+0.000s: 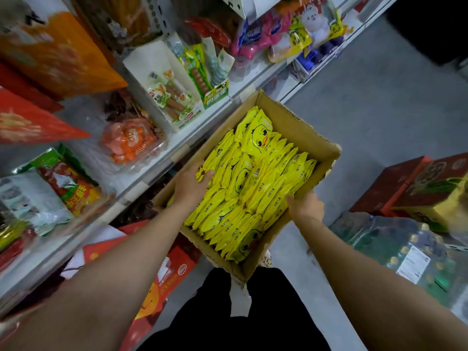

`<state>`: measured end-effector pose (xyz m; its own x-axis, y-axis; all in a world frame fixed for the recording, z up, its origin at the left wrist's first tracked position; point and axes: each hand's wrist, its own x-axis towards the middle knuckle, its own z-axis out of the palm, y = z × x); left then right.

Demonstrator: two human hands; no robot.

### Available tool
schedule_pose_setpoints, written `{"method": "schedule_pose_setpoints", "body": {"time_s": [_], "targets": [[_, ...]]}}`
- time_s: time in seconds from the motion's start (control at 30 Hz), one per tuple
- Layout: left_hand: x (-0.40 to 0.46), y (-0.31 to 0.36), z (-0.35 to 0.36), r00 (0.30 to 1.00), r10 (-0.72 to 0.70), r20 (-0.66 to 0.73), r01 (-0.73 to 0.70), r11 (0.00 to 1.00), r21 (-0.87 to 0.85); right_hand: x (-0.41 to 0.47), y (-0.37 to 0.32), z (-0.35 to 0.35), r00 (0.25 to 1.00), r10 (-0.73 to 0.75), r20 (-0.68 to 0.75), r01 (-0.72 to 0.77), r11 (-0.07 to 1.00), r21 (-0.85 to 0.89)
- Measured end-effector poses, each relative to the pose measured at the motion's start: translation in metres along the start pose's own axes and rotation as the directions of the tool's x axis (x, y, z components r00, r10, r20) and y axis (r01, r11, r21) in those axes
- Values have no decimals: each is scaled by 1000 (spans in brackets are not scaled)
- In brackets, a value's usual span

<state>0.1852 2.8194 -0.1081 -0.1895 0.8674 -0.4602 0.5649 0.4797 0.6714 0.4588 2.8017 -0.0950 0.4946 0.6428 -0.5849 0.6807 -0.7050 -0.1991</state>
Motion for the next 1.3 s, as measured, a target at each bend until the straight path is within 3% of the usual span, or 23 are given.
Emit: {"method": "schedule_pose_setpoints", "body": {"time_s": [0.17, 0.3, 0.43, 0.57, 0.73, 0.87, 1.03, 1.3], "targets": [[-25, -4, 18, 993, -100, 54, 107, 984, -140, 9, -10, -11, 971, -222, 87, 230, 969, -89], [-45, -6, 39, 977, -208, 42, 211, 969, -131, 34, -26, -21, 871, -386, 303, 439, 890, -127], [-69, -9, 71, 927, -372, 54, 375, 908, -185, 62, -35, -27, 736, -435, 518, 597, 779, -194], [-96, -11, 110, 881, -472, 26, 467, 861, -201, 84, -38, -31, 559, -468, 684, 784, 566, -254], [-130, -16, 145, 793, -608, -42, 578, 771, -267, 96, -42, -19, 415, -352, 839, 870, 424, -252], [-136, -22, 157, 815, -579, -24, 554, 790, -262, 101, -44, 1, 408, -247, 879, 881, 358, -309], [-123, -29, 166, 815, -577, -56, 528, 779, -337, 110, -42, 15, 405, -216, 889, 906, 227, -357], [-119, -43, 180, 799, -596, -72, 540, 766, -350, 120, -36, 28, 408, -213, 888, 907, 203, -369]]}}
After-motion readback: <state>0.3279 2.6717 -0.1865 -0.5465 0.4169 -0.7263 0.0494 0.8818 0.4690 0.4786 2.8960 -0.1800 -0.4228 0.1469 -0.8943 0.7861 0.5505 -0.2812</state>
